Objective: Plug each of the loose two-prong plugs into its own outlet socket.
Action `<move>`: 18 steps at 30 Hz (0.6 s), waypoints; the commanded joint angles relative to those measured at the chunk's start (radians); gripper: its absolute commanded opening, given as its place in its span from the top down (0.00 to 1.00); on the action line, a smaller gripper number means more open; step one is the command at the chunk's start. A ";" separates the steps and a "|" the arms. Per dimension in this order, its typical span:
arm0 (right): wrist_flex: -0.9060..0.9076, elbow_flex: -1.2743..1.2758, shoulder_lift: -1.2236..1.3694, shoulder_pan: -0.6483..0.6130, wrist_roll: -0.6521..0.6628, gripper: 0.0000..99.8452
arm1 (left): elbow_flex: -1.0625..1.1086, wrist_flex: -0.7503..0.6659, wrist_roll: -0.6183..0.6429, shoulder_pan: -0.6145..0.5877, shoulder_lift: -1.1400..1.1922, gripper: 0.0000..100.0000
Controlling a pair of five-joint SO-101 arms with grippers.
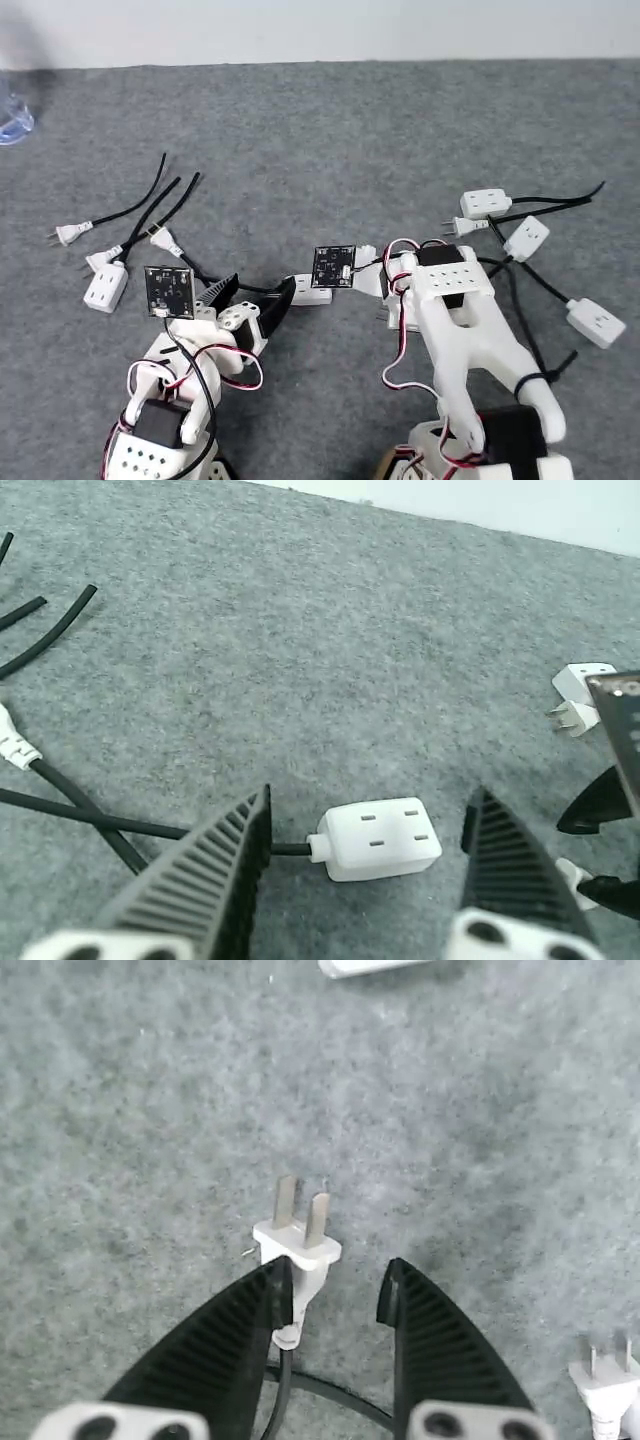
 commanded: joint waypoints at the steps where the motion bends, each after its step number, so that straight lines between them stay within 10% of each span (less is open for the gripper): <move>1: -0.027 -0.046 -0.036 0.010 0.006 0.85 | -0.012 0.000 0.000 0.011 -0.006 0.71; 18: -0.206 -0.048 0.156 0.038 0.006 0.85 | -0.012 0.000 0.000 0.011 -0.006 0.71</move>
